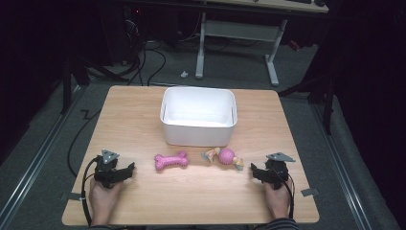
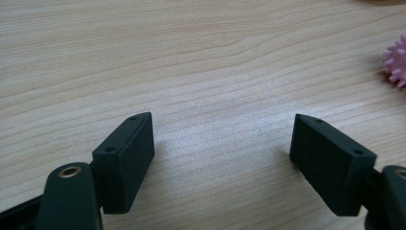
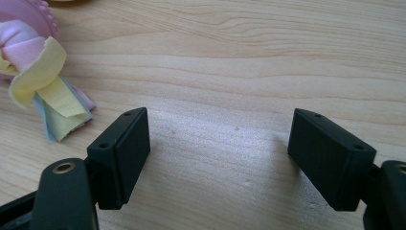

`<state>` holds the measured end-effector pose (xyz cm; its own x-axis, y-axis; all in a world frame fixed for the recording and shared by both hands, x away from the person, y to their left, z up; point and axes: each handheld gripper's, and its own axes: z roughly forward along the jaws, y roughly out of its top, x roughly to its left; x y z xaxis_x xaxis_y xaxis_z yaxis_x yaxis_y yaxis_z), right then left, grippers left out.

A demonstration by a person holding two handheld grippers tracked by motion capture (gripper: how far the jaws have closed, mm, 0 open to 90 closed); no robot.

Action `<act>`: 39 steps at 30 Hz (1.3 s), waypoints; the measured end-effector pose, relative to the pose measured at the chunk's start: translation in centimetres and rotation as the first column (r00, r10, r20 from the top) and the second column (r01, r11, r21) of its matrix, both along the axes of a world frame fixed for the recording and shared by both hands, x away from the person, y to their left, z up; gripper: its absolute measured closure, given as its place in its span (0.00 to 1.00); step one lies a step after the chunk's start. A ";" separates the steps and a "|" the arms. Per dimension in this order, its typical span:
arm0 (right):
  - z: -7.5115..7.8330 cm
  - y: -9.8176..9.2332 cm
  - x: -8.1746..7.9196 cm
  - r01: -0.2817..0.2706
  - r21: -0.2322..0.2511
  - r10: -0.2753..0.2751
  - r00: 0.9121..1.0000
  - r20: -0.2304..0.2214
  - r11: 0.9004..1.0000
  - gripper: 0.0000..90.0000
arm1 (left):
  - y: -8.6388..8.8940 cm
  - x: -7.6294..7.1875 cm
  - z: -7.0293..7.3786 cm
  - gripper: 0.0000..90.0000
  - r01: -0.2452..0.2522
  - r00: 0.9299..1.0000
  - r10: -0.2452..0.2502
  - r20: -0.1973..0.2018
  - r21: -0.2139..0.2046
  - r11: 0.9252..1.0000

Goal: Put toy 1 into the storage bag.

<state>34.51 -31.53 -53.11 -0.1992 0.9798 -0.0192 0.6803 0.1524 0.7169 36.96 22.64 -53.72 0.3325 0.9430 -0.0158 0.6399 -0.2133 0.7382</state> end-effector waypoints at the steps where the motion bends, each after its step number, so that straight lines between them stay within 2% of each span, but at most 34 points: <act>1: 0.0 0.0 0.0 -0.002 -0.002 0.002 1.000 0.001 1.000 0.25 | 0.0 0.0 0.0 0.26 0.000 1.000 0.000 0.000 0.000 1.000; 22: 0.0 0.0 0.0 0.001 0.000 -0.001 1.000 0.001 1.000 0.26 | 0.1 0.1 0.0 0.22 0.036 0.999 -0.036 -0.008 -0.003 0.999; 28: 0.0 0.1 -0.1 0.002 0.000 -0.002 1.000 0.001 1.000 0.26 | 0.4 -0.1 0.0 0.21 0.049 0.999 -0.049 -0.008 -0.035 0.998; 39: 0.0 0.1 -0.1 0.003 0.001 -0.003 1.000 0.001 1.000 0.27 | 0.6 -0.3 0.2 0.20 0.071 0.997 -0.072 -0.002 -0.064 0.995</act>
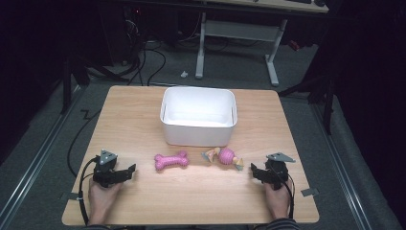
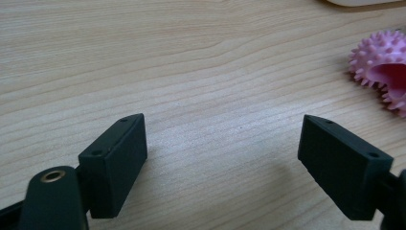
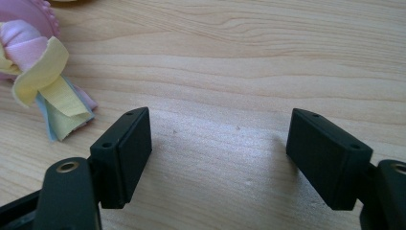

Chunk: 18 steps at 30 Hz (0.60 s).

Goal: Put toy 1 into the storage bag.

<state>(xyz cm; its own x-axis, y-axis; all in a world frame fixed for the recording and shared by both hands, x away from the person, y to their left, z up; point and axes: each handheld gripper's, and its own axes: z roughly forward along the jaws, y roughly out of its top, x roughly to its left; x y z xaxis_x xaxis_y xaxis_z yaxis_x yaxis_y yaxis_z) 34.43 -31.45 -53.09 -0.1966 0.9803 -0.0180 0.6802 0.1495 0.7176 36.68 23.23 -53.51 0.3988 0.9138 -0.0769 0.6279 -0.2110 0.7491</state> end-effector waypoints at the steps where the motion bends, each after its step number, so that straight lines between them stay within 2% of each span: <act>1: 0.0 0.0 0.0 0.000 0.000 0.000 1.000 0.000 1.000 0.27 | 0.0 0.0 0.0 0.20 0.000 1.000 0.000 0.000 0.000 1.000; 9: 0.0 0.0 0.0 -0.001 0.000 0.001 1.000 0.000 1.000 0.27 | -0.3 -0.4 0.3 0.20 0.026 1.000 -0.026 0.010 -0.005 1.000; 18: 0.0 0.0 0.0 -0.003 0.000 0.003 1.000 0.001 1.000 0.27 | -0.8 -0.7 1.4 0.25 0.086 0.996 -0.086 0.025 -0.010 0.996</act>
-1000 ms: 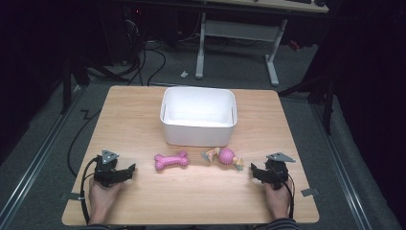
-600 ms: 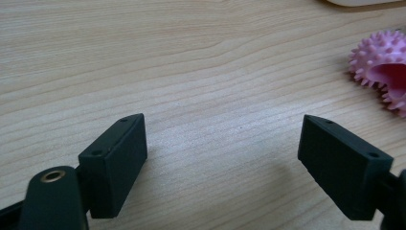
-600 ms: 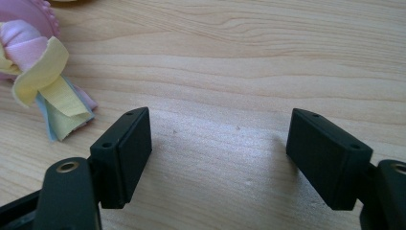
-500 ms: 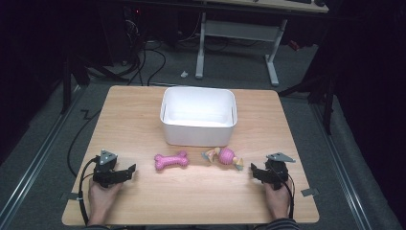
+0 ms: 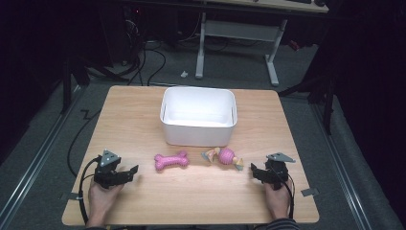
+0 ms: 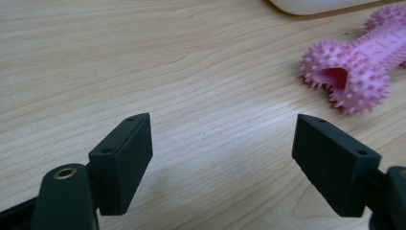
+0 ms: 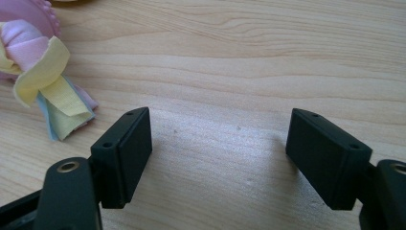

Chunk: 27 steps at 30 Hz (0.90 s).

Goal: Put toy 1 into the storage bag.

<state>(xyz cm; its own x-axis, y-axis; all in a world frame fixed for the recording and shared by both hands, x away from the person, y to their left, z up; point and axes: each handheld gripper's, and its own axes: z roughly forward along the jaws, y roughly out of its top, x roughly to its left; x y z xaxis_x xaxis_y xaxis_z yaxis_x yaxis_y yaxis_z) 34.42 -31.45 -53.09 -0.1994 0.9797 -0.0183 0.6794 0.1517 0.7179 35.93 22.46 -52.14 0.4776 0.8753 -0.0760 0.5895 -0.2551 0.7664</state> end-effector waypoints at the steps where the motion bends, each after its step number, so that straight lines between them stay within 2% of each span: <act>1: 0.0 0.0 0.0 0.000 0.000 0.000 1.000 0.000 1.000 0.27 | -0.1 -0.1 0.3 0.25 0.013 1.000 -0.013 0.004 -0.009 1.000; 5: 0.0 0.0 0.0 0.000 0.000 0.000 1.000 0.000 1.000 0.27 | -0.6 -0.3 0.8 0.26 0.037 0.999 -0.037 0.008 -0.005 0.999; 9: 0.0 0.0 0.0 0.000 0.000 0.000 1.000 0.000 1.000 0.27 | -1.4 -0.5 1.4 0.27 0.067 0.998 -0.067 0.004 0.016 0.998; 10: 0.0 0.0 0.0 0.000 0.000 0.000 1.000 0.000 1.000 0.27 | -1.7 -0.5 1.8 0.27 0.076 0.997 -0.077 0.014 0.025 0.997; 14: 0.0 0.0 0.0 0.000 0.000 0.000 1.000 0.000 1.000 0.27 | -2.3 -0.4 2.3 0.27 0.107 0.994 -0.107 0.012 0.019 0.994; 16: 0.0 0.0 0.0 0.000 0.000 0.000 1.000 0.000 1.000 0.27 | -2.9 -0.3 2.6 0.27 0.122 0.992 -0.122 0.014 0.037 0.992; 22: 0.0 0.0 0.0 -0.003 0.000 0.003 1.000 0.000 1.000 0.27 | -4.5 -0.1 3.4 0.28 0.172 0.985 -0.172 0.011 0.056 0.984; 23: 0.0 0.0 0.0 -0.004 0.000 0.004 1.000 0.000 1.000 0.27 | -5.0 0.0 3.6 0.28 0.186 0.982 -0.188 0.014 0.066 0.980; 27: 0.0 0.0 0.0 -0.004 0.001 0.004 1.000 -0.001 1.000 0.27 | -5.7 0.2 3.9 0.28 0.206 0.978 -0.207 0.014 0.073 0.976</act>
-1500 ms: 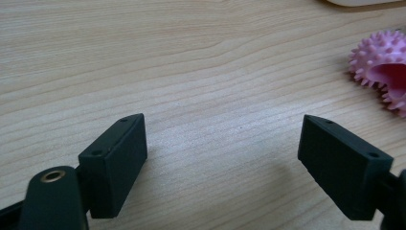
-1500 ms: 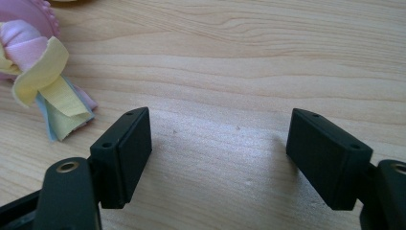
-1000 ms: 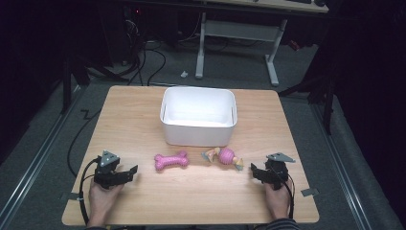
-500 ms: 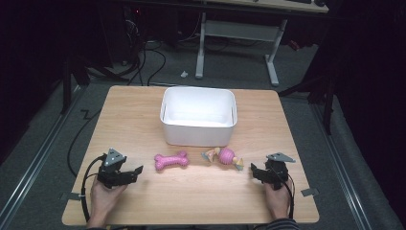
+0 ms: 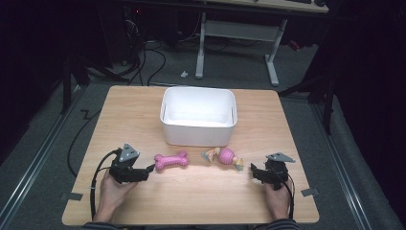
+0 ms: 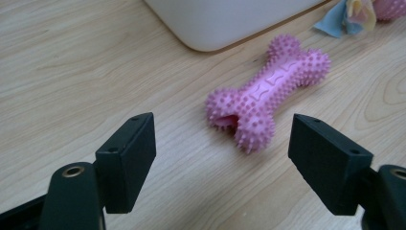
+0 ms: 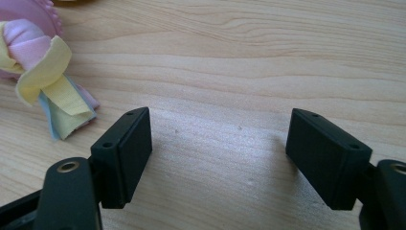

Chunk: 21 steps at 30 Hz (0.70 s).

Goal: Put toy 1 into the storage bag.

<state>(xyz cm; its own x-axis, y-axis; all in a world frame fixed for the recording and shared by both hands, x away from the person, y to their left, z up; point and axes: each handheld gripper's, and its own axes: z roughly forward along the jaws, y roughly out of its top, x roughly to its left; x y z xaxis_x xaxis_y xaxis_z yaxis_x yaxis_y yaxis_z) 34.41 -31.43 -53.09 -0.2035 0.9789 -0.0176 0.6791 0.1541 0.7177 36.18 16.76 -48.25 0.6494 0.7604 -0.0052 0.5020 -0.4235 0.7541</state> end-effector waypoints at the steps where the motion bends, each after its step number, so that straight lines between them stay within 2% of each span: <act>1: 0.0 0.0 0.0 -0.002 -0.001 0.002 1.000 0.001 1.000 0.27 | -0.3 0.1 0.1 0.27 0.004 1.000 -0.004 0.001 0.001 1.000; 12: 0.0 0.0 0.0 -0.002 0.001 0.002 1.000 0.000 1.000 0.27 | -3.0 1.3 0.4 0.24 0.082 0.996 -0.081 -0.021 0.041 0.996; 21: 0.0 0.0 0.0 -0.002 0.000 0.002 1.000 0.000 1.000 0.27 | -5.0 2.3 0.9 0.24 0.139 0.990 -0.139 -0.011 0.089 0.986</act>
